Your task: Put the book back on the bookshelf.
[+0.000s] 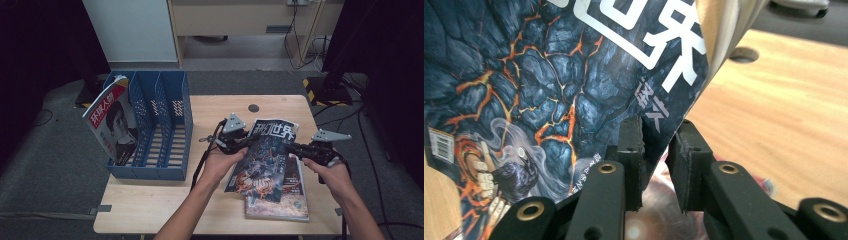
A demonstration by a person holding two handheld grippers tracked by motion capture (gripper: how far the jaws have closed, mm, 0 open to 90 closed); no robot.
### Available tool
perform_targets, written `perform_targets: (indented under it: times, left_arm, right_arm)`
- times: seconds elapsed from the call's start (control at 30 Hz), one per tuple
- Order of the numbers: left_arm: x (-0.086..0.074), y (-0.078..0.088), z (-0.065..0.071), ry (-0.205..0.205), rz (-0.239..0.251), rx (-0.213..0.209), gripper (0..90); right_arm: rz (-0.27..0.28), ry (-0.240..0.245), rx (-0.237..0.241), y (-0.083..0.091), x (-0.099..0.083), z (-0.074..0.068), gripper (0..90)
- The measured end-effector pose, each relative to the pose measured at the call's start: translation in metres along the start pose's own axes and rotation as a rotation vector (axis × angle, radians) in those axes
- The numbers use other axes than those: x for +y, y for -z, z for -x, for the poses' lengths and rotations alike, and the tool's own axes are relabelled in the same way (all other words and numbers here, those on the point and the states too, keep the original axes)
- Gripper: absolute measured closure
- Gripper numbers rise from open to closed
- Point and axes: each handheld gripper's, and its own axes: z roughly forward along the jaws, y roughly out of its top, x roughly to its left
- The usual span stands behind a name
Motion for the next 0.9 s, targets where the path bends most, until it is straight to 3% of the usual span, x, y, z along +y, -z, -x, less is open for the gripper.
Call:
perform_targets:
  times: [0.7, 0.9]
  left_arm:
    - [0.01, 0.001, -0.01, -0.018, 0.07, 0.021, 82.3]
    - [0.015, 0.001, -0.011, -0.022, 0.1, 0.024, 82.3]
  right_arm:
    - [-0.041, 0.105, -0.077, 0.016, 0.045, -0.003, 79.3]
    - [-0.062, 0.162, -0.097, 0.023, 0.061, -0.007, 80.2]
